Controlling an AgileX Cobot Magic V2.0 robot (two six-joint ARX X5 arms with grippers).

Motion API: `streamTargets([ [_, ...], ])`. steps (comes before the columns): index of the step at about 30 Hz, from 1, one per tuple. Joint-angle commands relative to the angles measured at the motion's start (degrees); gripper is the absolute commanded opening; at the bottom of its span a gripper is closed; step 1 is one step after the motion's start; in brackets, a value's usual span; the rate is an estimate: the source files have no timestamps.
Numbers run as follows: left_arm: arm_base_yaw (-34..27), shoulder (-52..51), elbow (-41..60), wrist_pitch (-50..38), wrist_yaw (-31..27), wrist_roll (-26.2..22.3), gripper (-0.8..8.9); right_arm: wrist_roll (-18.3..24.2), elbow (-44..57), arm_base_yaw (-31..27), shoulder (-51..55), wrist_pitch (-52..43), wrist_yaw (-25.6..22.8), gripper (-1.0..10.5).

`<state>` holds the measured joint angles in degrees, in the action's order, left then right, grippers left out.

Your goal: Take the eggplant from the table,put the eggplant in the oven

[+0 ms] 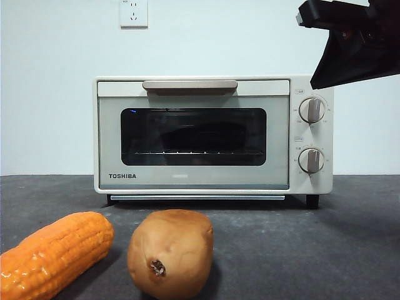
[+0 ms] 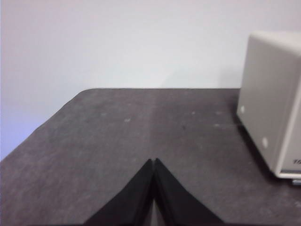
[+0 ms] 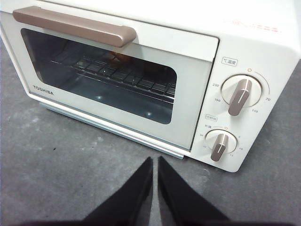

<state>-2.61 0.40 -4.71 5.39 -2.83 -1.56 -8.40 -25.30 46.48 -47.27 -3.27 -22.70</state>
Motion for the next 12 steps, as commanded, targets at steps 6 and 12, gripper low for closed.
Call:
streamTargets([
  [6, -0.92, -0.24, 3.72, 4.42, 0.02, 0.74, 0.04, -0.57, -0.42, 0.48, -0.17, -0.61, -0.22, 0.0],
  [12, -0.96, -0.24, 4.52, 4.94, 0.22, 1.16, 0.04, -0.57, -0.42, 0.48, -0.17, -0.63, -0.2, 0.0],
])
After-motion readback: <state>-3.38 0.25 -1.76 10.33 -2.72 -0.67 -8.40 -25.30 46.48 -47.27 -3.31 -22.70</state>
